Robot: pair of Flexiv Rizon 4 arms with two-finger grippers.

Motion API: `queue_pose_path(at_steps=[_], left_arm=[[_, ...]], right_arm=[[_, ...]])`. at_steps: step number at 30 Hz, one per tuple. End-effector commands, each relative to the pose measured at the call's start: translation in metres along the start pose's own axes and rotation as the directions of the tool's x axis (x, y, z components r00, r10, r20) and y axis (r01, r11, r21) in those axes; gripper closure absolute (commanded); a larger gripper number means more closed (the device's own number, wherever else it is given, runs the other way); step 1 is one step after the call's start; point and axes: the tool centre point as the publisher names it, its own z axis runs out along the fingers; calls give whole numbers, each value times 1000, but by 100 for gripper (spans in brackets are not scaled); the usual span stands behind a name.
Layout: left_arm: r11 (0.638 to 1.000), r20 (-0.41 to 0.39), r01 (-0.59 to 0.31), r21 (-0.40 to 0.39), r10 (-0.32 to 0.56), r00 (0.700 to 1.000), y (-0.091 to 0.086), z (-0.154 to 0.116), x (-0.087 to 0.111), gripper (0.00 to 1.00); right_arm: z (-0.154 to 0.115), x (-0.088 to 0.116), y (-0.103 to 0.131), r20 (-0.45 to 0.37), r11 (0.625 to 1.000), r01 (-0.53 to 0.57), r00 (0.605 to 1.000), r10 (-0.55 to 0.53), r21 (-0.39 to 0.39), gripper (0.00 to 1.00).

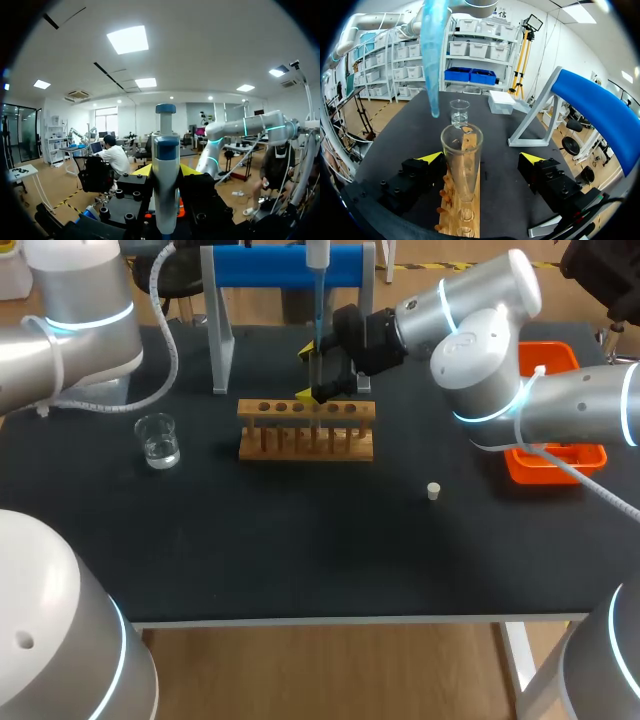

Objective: Invert the test tube, pick up the pipette, mount the tip to pipette, aspirate from beaker and dispense into the tube, eject the tip, return the pipette, and cap with the stopper.

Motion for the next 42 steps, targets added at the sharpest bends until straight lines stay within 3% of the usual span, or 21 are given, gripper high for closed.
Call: queue_pose_path(at_steps=[1, 42], left_arm=[[1000, 5, -1, 7, 1, 1000, 4, -2, 1, 100], [1000, 18, 26, 12, -26, 999, 29, -10, -11, 100]], right_arm=[[0, -1, 0, -3, 1000, 1, 1000, -1, 0, 0], [0, -1, 0, -3, 1000, 1, 1000, -1, 0, 0]])
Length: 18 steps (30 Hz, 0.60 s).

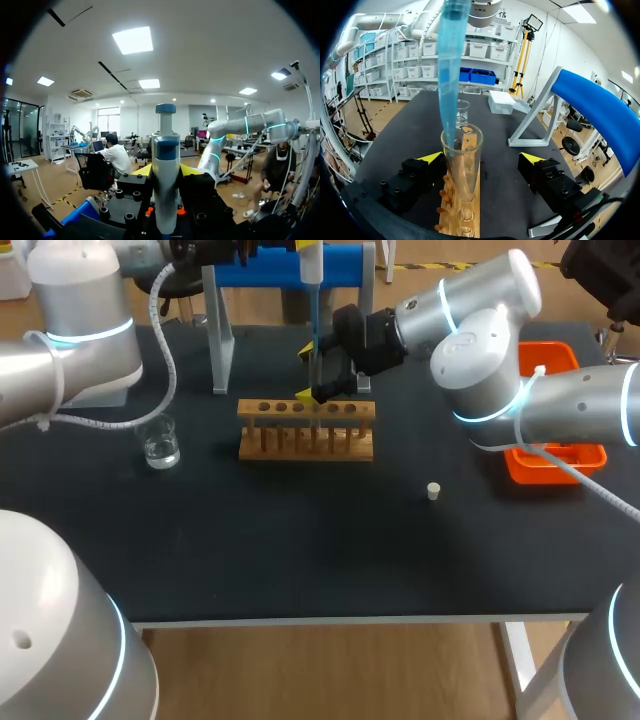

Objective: Invert the test tube, pick up the pipette, mount the tip to pipette, aspirate from beaker and dispense into the tube, eject the tip, return the pipette, and cap with the stopper.

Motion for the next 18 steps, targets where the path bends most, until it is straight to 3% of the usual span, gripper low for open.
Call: queue_pose_path(at_steps=[1, 18], left_arm=[[1000, 2, 0, -8, 0, 1000, 1, 0, -2, 100], [999, 21, -39, -15, 39, 999, 1, -1, -8, 100]], right_arm=[[0, -1, 0, -3, 1000, 1, 1000, -1, 0, 0], [0, -1, 0, -3, 1000, 1, 1000, -1, 0, 0]])
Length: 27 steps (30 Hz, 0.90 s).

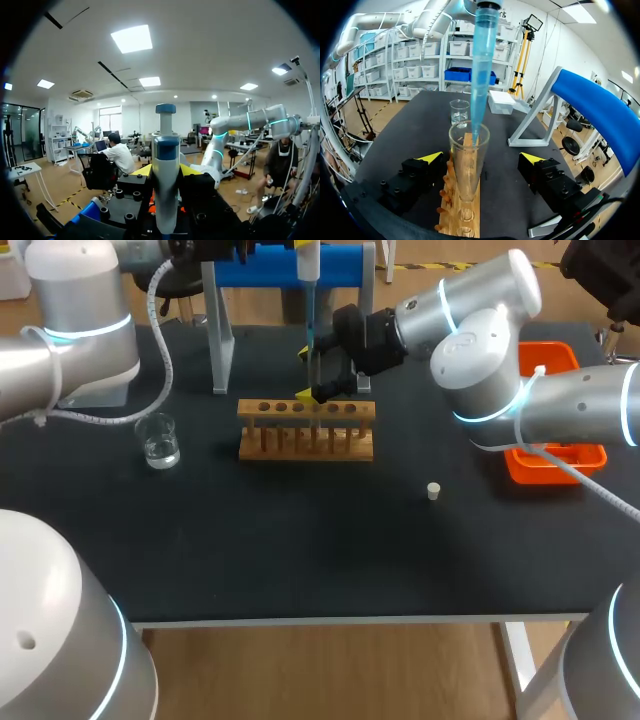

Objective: Invert the test tube, pick up the pipette, mount the tip to pipette, aspirate from beaker and dispense into the tube, eject the tip, return the pipette, and cap with the stopper.

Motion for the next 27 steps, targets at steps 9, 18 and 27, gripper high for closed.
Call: queue_pose_path(at_steps=[9, 18, 27], left_arm=[[999, -12, -17, 39, 18, 1000, 2, 6, -7, 100], [999, -31, -6, 47, 8, 999, 2, 10, -3, 100], [999, -31, 10, 31, -9, 999, 3, 8, 8, 100]], right_arm=[[0, -1, 0, -3, 1000, 1, 1000, -1, 0, 0], [0, -1, 0, -3, 1000, 1, 1000, -1, 0, 0], [0, -1, 0, -3, 1000, 1, 1000, -1, 0, 0]])
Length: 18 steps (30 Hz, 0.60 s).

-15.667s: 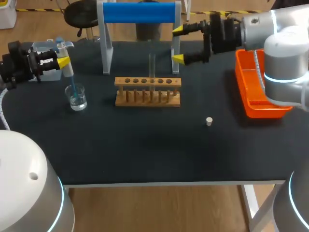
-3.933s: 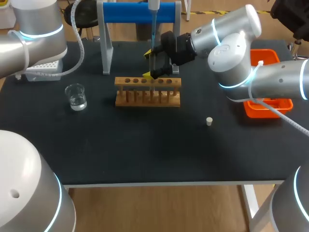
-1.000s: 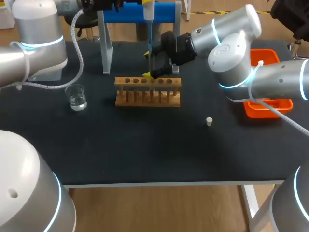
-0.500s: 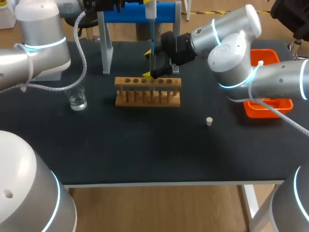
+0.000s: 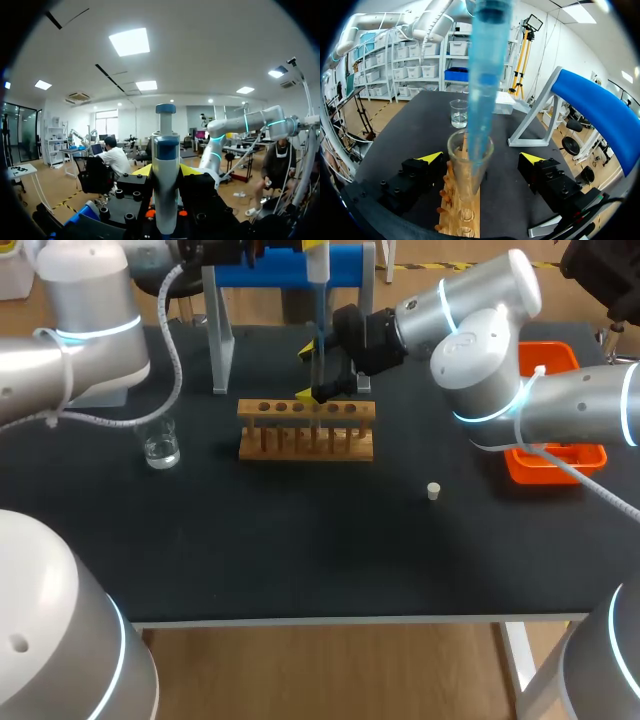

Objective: Invert the test tube, pick up the pipette, mount the tip to pipette, aspirate from beaker and dispense into the tube, eject the tip, return the pipette, and cap with the stopper.

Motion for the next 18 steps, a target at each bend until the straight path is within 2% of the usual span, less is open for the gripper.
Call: queue_pose_path(at_steps=[1, 11, 18], left_arm=[[1000, 7, 4, -10, -4, 1000, -1, -3, 7, 100], [1000, 21, 6, -17, -5, 1000, 0, -8, 11, 100], [1000, 20, -8, -24, 8, 1000, 1, -8, 7, 100]], right_arm=[[0, -1, 0, -3, 1000, 1, 1000, -1, 0, 0], [0, -1, 0, -3, 1000, 1, 1000, -1, 0, 0], [0, -1, 0, -3, 1000, 1, 1000, -1, 0, 0]])
